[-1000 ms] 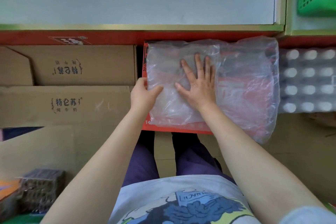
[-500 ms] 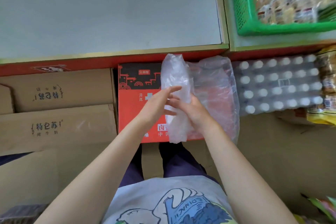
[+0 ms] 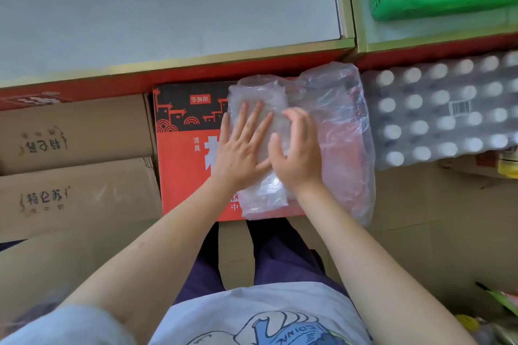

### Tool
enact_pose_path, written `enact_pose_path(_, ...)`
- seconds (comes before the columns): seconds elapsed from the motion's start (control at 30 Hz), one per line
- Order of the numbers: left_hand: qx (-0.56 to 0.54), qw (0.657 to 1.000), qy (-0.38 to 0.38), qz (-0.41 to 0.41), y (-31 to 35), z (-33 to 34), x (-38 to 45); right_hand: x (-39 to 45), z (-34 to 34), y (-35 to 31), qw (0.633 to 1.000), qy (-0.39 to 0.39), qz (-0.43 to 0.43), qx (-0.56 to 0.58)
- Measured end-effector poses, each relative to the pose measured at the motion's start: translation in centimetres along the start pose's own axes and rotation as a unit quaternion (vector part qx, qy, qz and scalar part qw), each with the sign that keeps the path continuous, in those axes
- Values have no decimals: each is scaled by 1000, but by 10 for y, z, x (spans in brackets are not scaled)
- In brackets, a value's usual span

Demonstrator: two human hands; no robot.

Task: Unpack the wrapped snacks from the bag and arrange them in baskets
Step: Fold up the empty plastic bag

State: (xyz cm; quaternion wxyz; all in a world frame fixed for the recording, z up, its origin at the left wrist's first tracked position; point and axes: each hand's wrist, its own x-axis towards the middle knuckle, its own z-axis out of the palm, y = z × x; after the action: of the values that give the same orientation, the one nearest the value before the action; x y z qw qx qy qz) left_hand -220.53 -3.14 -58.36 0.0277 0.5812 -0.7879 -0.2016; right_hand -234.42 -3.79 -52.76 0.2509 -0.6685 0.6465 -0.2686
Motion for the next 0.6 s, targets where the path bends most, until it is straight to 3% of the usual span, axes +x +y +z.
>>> enact_pose_path(0.07,22,1000,2,-3,-1,8,2,-7,14,10,995,-63,-77,11)
enact_pose_path(0.17,1,1000,24,7,-2,15,3,-18,23,41,986,-137,-75,-61)
enact_pose_path(0.37,6,999,47,11,-25,16,-3,-21,23,74,943,-187,-136,-240)
enact_pose_path(0.5,9,998,61,-33,-35,7,-15,-20,24,78,925,-213,-128,-288)
enact_pose_path(0.6,-114,978,98,-142,-15,-9,-26,-18,22,69,919,-237,-103,-297)
